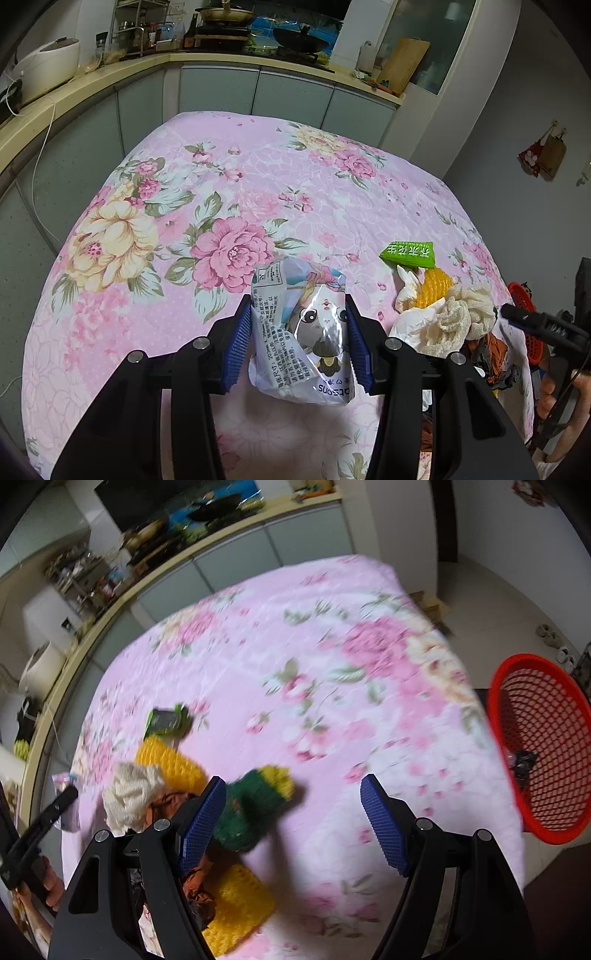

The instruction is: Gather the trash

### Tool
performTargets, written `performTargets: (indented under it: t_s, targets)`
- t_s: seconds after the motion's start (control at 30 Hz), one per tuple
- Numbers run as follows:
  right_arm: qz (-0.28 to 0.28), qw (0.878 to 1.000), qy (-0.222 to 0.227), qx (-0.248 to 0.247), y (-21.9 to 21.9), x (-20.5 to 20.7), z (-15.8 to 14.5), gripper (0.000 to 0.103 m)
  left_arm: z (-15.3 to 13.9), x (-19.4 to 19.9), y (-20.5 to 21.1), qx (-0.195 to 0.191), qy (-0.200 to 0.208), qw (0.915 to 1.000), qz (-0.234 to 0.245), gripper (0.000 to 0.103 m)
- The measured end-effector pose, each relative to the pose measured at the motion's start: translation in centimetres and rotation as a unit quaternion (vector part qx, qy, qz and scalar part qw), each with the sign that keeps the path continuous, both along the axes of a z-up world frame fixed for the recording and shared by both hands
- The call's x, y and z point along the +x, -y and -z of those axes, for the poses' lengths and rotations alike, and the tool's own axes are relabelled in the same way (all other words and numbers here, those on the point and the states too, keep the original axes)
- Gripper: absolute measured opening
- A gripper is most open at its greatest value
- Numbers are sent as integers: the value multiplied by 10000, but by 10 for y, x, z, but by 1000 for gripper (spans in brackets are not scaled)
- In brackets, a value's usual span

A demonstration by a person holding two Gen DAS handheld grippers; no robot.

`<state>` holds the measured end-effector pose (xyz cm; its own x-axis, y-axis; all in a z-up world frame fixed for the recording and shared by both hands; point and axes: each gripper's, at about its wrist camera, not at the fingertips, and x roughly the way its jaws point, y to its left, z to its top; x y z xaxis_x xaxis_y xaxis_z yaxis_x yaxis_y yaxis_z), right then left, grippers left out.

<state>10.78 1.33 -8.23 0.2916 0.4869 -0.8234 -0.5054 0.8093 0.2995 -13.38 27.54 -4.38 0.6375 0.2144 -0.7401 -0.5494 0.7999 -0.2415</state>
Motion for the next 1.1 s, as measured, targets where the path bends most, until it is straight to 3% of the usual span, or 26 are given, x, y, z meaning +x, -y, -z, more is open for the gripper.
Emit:
performTargets:
  t_s: [0.2, 0.4, 0.43, 0.47, 1.1]
  targets:
    - [-372, 9992, -41, -148, -28, -11, 14, 73, 3, -2, -1, -37, -25, 10000, -44, 46]
    - [-740, 9968, 193, -251, -49, -21, 16, 55, 3, -4, -2, -49, -28, 9999, -107, 46]
    - [-784, 9962, 237, -280, -51, -22, 17, 46, 3, -4, -1, -53, -22, 9999, -109, 46]
    - [-843, 9958, 226, -266, -54, -23, 19, 44, 3, -4, -1, -51, -28, 9999, -105, 46]
    - [-259, 9964, 802, 33, -19, 5, -17, 40, -13, 14, 6, 237, 20, 9997, -60, 46]
